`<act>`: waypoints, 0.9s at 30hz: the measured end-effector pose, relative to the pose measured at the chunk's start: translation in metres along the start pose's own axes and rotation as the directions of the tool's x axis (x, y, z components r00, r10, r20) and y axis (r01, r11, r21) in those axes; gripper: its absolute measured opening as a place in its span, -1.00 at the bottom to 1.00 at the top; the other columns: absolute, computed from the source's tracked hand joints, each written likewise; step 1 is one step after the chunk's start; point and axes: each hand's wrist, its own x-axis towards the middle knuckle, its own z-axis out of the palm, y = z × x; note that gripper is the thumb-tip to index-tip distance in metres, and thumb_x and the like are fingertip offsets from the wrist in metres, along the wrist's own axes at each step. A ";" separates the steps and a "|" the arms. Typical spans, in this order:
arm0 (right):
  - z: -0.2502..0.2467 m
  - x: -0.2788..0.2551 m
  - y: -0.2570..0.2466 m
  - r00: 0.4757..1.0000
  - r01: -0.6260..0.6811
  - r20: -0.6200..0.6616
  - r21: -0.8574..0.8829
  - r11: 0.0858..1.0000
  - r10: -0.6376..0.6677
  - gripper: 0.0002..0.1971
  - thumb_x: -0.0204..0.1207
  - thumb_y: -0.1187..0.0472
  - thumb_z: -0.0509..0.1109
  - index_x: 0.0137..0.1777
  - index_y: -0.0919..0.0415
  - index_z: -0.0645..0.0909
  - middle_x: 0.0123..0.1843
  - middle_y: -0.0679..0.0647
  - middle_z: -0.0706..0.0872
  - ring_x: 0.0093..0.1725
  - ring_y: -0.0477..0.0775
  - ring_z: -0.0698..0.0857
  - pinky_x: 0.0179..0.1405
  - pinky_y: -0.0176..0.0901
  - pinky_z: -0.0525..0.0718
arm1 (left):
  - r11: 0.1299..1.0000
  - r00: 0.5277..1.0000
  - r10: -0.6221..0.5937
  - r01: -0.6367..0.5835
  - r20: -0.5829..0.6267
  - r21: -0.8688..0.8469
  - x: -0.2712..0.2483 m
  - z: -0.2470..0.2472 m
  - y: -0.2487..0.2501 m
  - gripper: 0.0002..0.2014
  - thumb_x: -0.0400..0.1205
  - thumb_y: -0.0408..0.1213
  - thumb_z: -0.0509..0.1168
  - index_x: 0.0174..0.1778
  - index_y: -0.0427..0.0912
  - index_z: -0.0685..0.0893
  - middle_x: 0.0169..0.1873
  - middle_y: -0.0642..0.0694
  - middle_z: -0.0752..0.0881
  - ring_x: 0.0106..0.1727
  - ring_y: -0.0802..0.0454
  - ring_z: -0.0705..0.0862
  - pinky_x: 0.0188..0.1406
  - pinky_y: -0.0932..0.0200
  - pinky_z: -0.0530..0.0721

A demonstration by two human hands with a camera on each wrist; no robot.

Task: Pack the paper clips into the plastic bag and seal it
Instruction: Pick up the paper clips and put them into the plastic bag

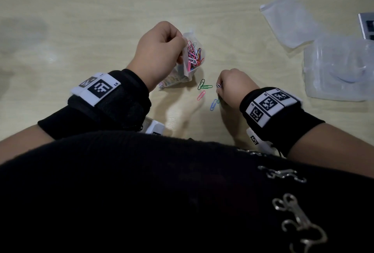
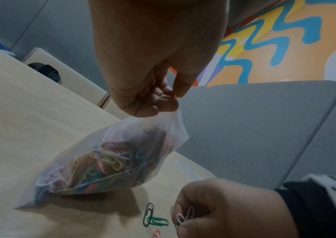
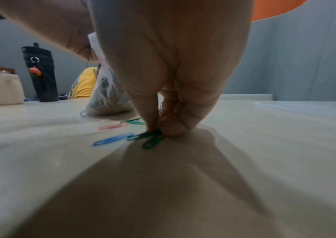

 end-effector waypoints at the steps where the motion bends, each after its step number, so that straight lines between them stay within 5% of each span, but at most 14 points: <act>1: 0.000 0.001 0.000 1.000 -0.005 0.006 -0.007 1.000 0.005 -0.81 0.57 0.27 0.23 0.12 0.25 0.59 0.16 0.29 0.62 0.10 0.34 0.63 -0.05 -0.10 0.46 | 1.000 1.000 0.002 -0.002 -0.001 0.003 0.000 0.001 0.000 -0.81 0.60 -0.39 0.24 -0.31 -0.08 0.53 -0.47 0.01 0.61 -0.56 0.22 0.58 -0.44 0.27 0.53; 6: -0.004 -0.001 0.000 1.000 -0.025 -0.006 0.015 1.000 0.025 -0.83 0.57 0.26 0.22 0.07 0.23 0.60 0.14 0.28 0.64 0.10 0.32 0.63 -0.08 -0.14 0.41 | 1.000 1.000 0.001 -0.001 0.005 0.008 -0.001 0.001 0.000 -0.81 0.61 -0.38 0.25 -0.31 -0.08 0.53 -0.47 0.01 0.61 -0.55 0.23 0.58 -0.44 0.27 0.53; 10: -0.026 -0.006 -0.005 0.990 -0.073 -0.097 0.233 0.970 0.098 -0.93 0.52 0.20 0.30 -0.10 0.11 0.62 0.01 0.14 0.73 0.02 0.18 0.65 -0.06 -0.20 0.49 | 1.000 1.000 -0.005 0.005 0.008 0.008 -0.001 0.000 0.000 -0.83 0.60 -0.37 0.25 -0.30 -0.07 0.53 -0.47 0.02 0.62 -0.55 0.23 0.58 -0.42 0.25 0.53; 13: -0.053 -0.012 -0.017 0.968 0.005 -0.207 0.581 0.814 0.142 -0.94 0.47 0.18 0.38 -0.22 0.06 0.61 -0.27 0.03 0.70 -0.22 0.08 0.68 0.00 0.02 0.72 | 1.000 1.000 -0.008 0.008 0.007 0.007 -0.001 0.000 0.000 -0.84 0.58 -0.35 0.25 -0.31 -0.06 0.54 -0.47 0.02 0.62 -0.54 0.22 0.59 -0.41 0.23 0.53; 15: -0.070 -0.017 -0.029 0.967 0.079 -0.223 0.727 0.682 0.125 -0.92 0.48 0.20 0.40 -0.23 0.08 0.62 -0.38 -0.03 0.65 -0.34 -0.02 0.66 -0.15 -0.04 0.77 | 1.000 1.000 -0.009 0.009 0.011 0.002 -0.002 0.001 0.001 -0.88 0.54 -0.31 0.25 -0.31 -0.06 0.54 -0.47 0.01 0.63 -0.54 0.21 0.59 -0.39 0.22 0.53; 17: -0.079 -0.018 -0.044 0.973 0.131 -0.224 0.731 0.669 0.054 -0.92 0.48 0.20 0.43 -0.22 0.07 0.61 -0.38 -0.05 0.63 -0.38 -0.08 0.64 -0.27 -0.13 0.76 | 1.000 1.000 -0.008 0.008 0.020 0.002 -0.003 0.003 0.002 -0.92 0.49 -0.26 0.26 -0.31 -0.05 0.54 -0.45 -0.01 0.64 -0.52 0.19 0.59 -0.37 0.19 0.54; 20: -0.080 -0.013 -0.060 0.972 0.170 -0.236 0.651 0.740 -0.015 -0.89 0.42 0.07 0.51 -0.21 0.02 0.62 -0.31 -0.07 0.70 -0.26 -0.01 0.75 -0.11 0.01 0.80 | 1.000 1.000 -0.015 0.015 0.019 0.000 -0.005 0.004 0.003 -0.97 0.45 -0.23 0.26 -0.30 -0.05 0.55 -0.44 -0.02 0.66 -0.48 0.14 0.60 -0.35 0.17 0.55; 27: -0.072 -0.010 -0.045 0.951 0.127 -0.294 0.642 0.756 0.090 -0.88 0.43 0.07 0.38 -0.05 -0.01 0.59 -0.22 -0.11 0.66 -0.02 0.12 0.75 0.09 0.12 0.73 | 1.000 1.000 -0.017 0.016 -0.010 -0.026 -0.003 -0.002 0.000 -0.94 0.49 -0.25 0.25 -0.30 -0.06 0.54 -0.45 -0.01 0.63 -0.51 0.17 0.59 -0.40 0.21 0.54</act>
